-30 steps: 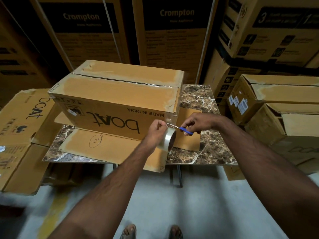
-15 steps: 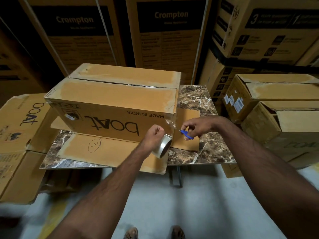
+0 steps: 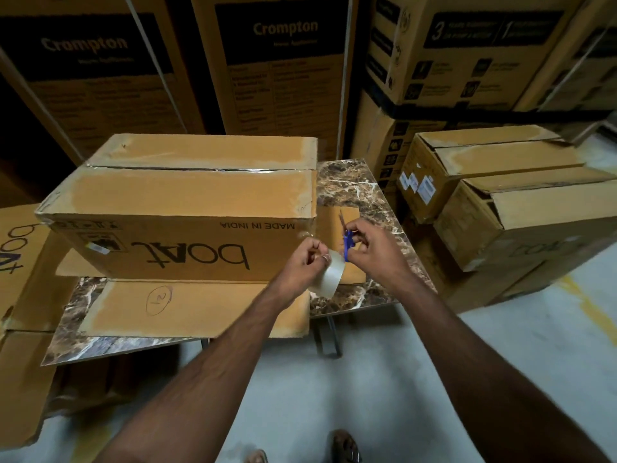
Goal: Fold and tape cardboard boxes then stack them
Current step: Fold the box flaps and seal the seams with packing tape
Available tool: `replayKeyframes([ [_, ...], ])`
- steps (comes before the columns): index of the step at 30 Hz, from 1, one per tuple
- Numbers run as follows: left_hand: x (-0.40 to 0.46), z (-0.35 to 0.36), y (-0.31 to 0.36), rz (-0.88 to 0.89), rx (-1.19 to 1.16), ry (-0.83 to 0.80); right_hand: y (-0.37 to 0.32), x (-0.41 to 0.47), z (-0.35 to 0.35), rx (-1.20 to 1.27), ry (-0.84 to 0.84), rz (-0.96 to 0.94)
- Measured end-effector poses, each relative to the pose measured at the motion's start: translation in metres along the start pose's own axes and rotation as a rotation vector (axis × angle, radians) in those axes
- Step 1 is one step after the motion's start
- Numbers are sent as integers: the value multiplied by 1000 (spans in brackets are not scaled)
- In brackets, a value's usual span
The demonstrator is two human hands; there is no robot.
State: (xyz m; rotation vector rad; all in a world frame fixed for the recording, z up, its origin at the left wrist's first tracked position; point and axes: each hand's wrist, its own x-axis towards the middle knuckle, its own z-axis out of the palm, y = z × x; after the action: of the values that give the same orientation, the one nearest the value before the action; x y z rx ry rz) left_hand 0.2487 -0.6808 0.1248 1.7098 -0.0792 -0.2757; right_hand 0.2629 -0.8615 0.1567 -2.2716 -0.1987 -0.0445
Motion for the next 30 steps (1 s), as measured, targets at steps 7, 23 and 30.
replayKeyframes([
  [7, 10, 28, 25, 125, 36, -102, -6, -20, -19, 44, 145, 80],
  [23, 10, 41, 51, 42, -182, -239, -6, -33, -56, 228, 67, 2],
  [30, 10, 34, 56, 67, -176, -173, -18, -27, -58, 223, 27, -23],
])
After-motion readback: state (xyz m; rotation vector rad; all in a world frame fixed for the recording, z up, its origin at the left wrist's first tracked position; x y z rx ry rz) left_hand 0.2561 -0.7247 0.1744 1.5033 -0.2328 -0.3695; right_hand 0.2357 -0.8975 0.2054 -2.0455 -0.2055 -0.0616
